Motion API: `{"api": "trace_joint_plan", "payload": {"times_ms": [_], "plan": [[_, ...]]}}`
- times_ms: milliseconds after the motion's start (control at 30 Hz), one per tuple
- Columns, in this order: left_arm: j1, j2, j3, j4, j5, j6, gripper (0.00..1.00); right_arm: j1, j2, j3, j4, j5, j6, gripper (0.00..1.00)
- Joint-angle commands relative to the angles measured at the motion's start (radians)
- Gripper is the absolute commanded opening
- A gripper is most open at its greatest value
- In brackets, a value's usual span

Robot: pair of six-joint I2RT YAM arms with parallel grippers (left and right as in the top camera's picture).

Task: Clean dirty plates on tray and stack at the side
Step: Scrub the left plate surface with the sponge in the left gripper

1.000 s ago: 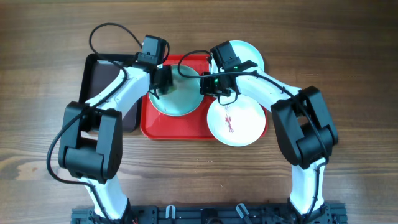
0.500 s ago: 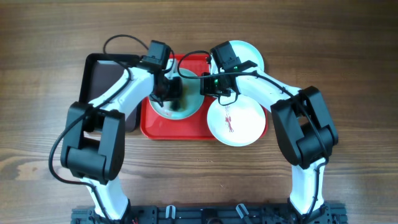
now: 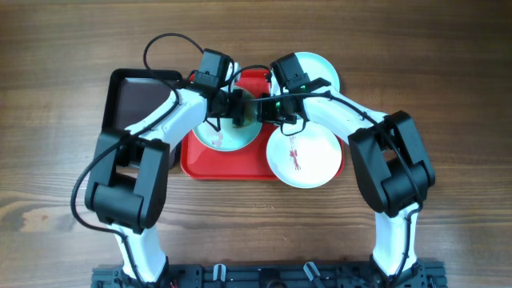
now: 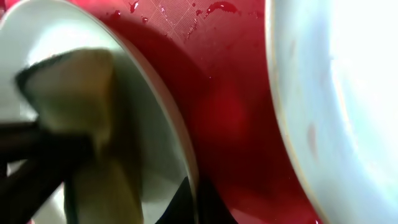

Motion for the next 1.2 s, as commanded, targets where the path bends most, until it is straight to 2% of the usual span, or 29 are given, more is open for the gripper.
{"api": "trace_joint_plan", "payload": {"times_ms": [0,233,467,567,667,733,1000,1100,1167], "plan": [[0.027,0.061,-0.004,-0.011,-0.253,-0.104,0.04,-0.002,0.024,0.014,0.0,-0.024,0.006,0.04],[0.062,0.076,-0.004,-0.186,-0.253,-0.203,0.04,-0.002,0.024,0.014,0.002,-0.025,0.007,0.04],[0.109,0.076,-0.004,-0.106,-0.253,-0.396,0.04,-0.002,0.024,0.014,0.001,-0.025,0.006,0.04],[0.109,0.076,-0.004,-0.099,-0.252,-0.526,0.04,-0.002,0.024,0.014,0.001,-0.025,0.006,0.04],[0.107,0.076,-0.004,-0.149,-0.251,-0.723,0.04,-0.002,0.024,0.014,0.002,-0.024,0.006,0.04],[0.098,0.076,-0.004,-0.18,-0.25,-0.801,0.04,-0.002,0.024,0.014,0.003,-0.024,0.006,0.04],[0.052,0.076,-0.004,-0.245,-0.249,-0.803,0.04,-0.002,0.024,0.014,0.003,-0.024,0.006,0.04],[0.047,0.076,-0.004,-0.228,-0.265,-0.877,0.04,-0.002,0.024,0.014,0.007,-0.024,0.007,0.04],[0.048,0.076,-0.004,-0.175,-0.27,-0.877,0.04,-0.002,0.024,0.014,0.006,-0.024,0.006,0.04]]}}
